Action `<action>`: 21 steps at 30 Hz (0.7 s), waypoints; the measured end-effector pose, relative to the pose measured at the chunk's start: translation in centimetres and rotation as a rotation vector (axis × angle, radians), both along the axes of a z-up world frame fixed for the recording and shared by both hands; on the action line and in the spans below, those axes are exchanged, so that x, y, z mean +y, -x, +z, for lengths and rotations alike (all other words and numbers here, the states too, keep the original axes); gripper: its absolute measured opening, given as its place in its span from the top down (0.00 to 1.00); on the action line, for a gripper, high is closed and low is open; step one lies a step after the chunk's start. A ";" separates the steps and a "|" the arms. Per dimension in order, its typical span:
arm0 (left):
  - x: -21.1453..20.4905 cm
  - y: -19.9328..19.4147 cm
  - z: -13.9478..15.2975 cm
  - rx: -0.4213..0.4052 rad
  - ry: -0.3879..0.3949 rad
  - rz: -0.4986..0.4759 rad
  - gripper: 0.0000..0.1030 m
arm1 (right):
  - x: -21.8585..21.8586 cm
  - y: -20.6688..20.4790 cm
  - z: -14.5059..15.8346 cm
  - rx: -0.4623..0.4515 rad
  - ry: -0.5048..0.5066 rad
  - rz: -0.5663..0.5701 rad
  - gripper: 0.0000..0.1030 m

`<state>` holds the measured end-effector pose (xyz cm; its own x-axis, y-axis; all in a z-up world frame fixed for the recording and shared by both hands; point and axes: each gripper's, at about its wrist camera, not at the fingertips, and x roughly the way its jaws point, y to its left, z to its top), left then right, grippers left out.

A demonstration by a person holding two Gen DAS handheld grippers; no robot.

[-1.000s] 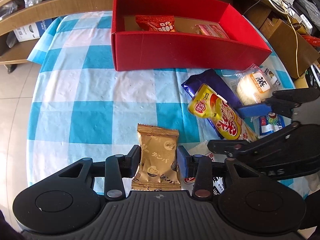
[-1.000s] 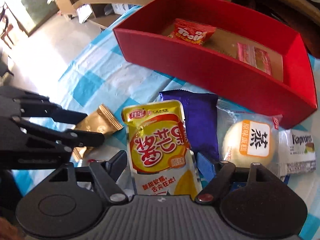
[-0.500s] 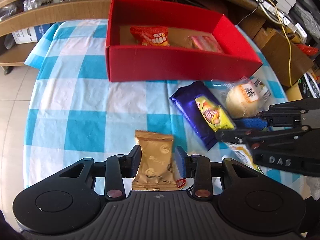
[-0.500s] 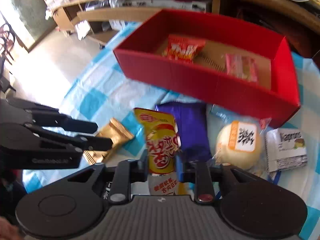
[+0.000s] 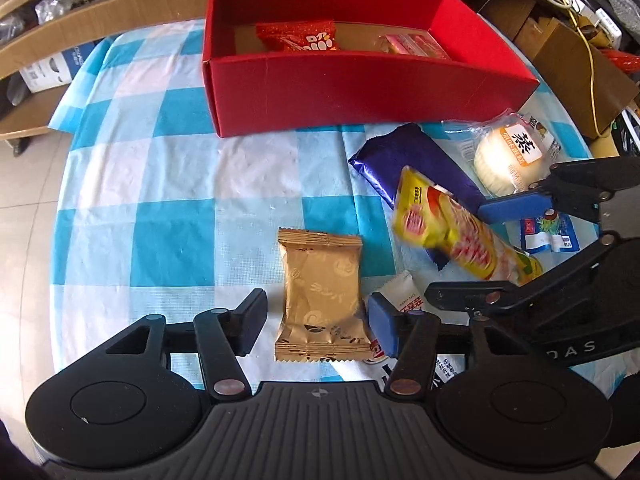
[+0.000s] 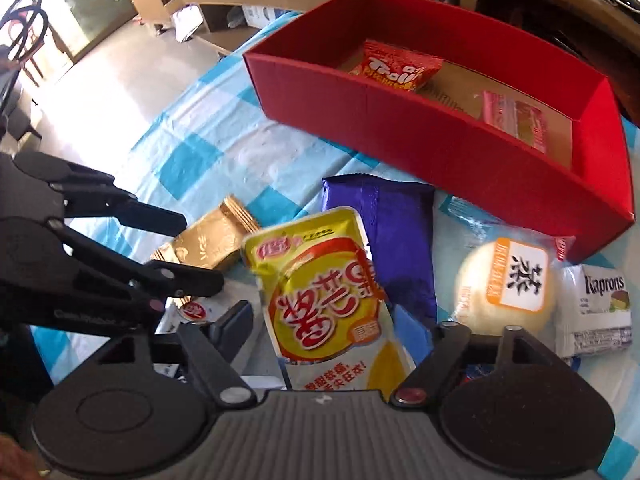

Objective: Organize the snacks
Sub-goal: 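Grasp the yellow mango pouch with the right gripper and lift it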

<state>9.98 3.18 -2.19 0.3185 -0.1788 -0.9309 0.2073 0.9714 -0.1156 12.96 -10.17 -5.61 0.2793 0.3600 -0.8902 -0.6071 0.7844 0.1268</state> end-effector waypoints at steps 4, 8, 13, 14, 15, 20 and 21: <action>0.1 0.0 0.0 -0.001 0.001 0.001 0.35 | -0.4 -0.8 -0.4 0.052 -0.018 -0.012 0.09; 0.2 0.0 -0.2 0.003 -0.003 -0.002 0.25 | -2.3 -1.2 -0.1 0.130 -0.080 -0.055 0.09; -0.1 0.0 -0.4 0.002 -0.008 -0.014 0.20 | -1.6 -0.1 -0.4 0.042 -0.006 0.002 0.07; -0.3 0.0 -0.5 0.000 -0.017 -0.020 0.20 | -1.2 0.1 -0.5 0.016 0.017 0.017 0.07; -0.5 0.0 -0.6 -0.002 -0.024 -0.026 0.19 | -1.0 0.3 -0.7 0.003 0.027 0.025 0.04; -0.9 0.1 -0.7 -0.030 -0.062 -0.018 0.23 | -0.6 1.0 -0.7 -0.044 0.087 -0.016 0.14; -1.1 0.2 -0.7 -0.042 -0.084 -0.017 0.29 | -0.3 1.6 -0.6 -0.066 0.126 -0.018 0.18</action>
